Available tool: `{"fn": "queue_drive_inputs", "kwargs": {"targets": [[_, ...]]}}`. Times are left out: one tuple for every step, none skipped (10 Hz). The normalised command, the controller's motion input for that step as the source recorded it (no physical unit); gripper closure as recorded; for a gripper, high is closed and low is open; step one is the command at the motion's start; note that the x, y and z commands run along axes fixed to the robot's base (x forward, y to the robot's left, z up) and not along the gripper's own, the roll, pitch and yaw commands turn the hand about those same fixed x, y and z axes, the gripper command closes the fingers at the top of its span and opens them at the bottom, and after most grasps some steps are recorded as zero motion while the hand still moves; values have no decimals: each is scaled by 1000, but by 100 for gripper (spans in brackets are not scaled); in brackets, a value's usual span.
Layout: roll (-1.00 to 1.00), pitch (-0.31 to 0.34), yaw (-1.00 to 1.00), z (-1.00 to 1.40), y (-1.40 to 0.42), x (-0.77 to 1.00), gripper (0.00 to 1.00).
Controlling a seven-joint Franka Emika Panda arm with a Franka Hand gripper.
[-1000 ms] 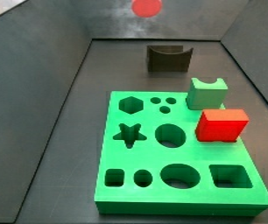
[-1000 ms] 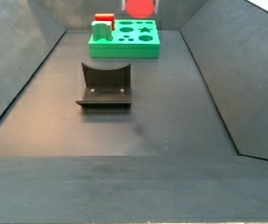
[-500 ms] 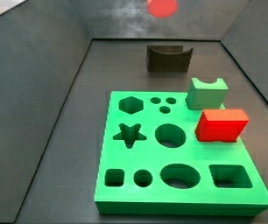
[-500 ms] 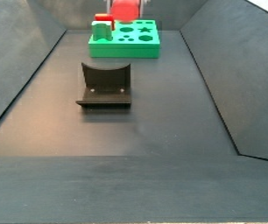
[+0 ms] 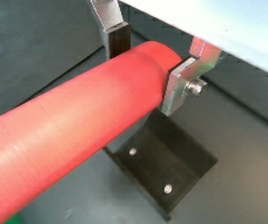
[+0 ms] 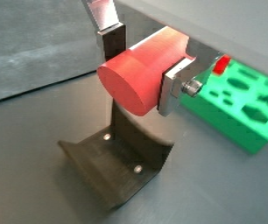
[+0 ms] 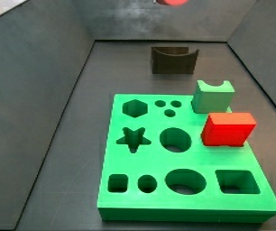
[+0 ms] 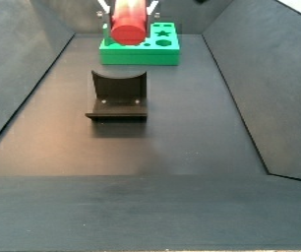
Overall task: Pick up the oval object. Move up. Place the oval object on the fixture. Regrasp the oval object. Move to above the board. Insert the oval object.
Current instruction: Place the oval object on the fixture.
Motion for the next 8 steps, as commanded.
{"fn": "queue_drive_inputs", "kwargs": {"targets": [[-983, 243, -78, -20, 48, 418, 100], [-867, 222, -92, -11, 57, 376, 100], [-655, 179, -113, -9, 61, 299, 100], [-491, 148, -122, -14, 57, 245, 100], [-327, 123, -124, -15, 52, 193, 100], [-207, 96, -113, -7, 37, 109, 100], [-1000, 44, -143, -1000, 65, 99, 100], [-1000, 29, -145, -1000, 67, 100, 100]]}}
